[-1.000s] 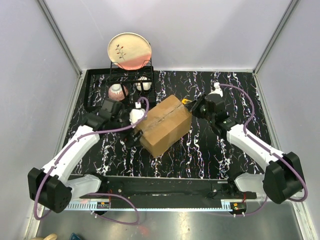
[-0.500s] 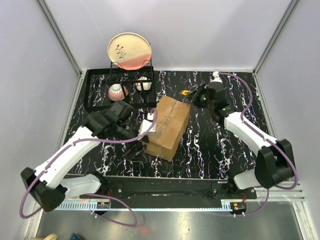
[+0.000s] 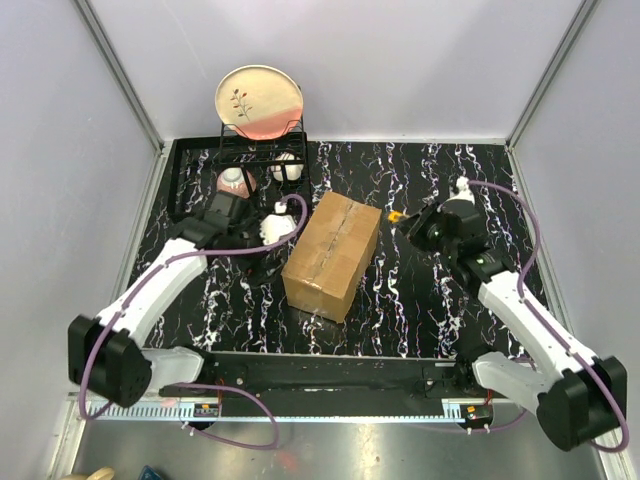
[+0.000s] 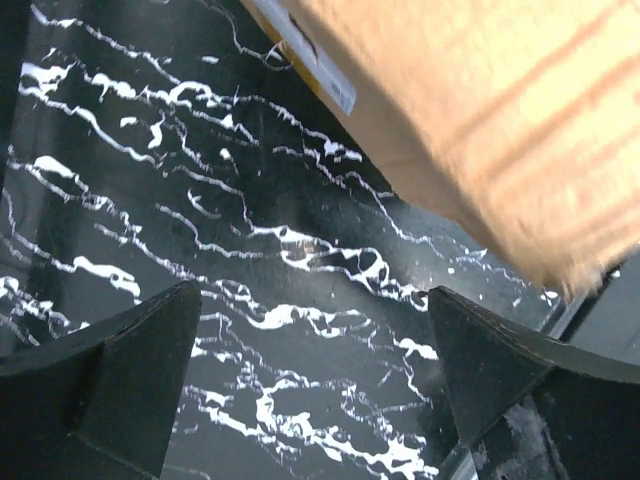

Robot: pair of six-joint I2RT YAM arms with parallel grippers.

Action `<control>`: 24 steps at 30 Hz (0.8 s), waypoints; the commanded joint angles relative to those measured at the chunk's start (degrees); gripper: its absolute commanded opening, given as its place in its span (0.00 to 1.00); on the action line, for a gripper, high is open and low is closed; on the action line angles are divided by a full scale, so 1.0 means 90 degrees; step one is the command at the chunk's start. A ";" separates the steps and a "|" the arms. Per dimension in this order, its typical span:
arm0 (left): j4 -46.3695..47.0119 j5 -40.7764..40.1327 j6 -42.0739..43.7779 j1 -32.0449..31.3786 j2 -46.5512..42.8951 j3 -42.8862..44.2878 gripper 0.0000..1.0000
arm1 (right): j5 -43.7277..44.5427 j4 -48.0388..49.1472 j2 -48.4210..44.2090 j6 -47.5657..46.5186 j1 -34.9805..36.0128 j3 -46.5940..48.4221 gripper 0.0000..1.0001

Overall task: Unpack the express box
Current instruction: Adjust the express box at the center of the board.

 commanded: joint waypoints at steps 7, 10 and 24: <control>0.1207 0.0446 -0.0731 -0.1026 0.0337 0.0094 0.99 | -0.0602 0.0782 0.1240 0.0417 0.0033 -0.0026 0.00; 0.0924 0.0974 -0.0819 -0.1319 0.0318 0.0114 0.99 | -0.0885 0.1154 0.1845 0.0437 0.0023 0.0276 0.00; -0.0433 0.2061 -0.0830 -0.3009 0.0601 0.0689 0.99 | -0.1620 0.2230 0.3080 0.0584 0.0298 0.0982 0.00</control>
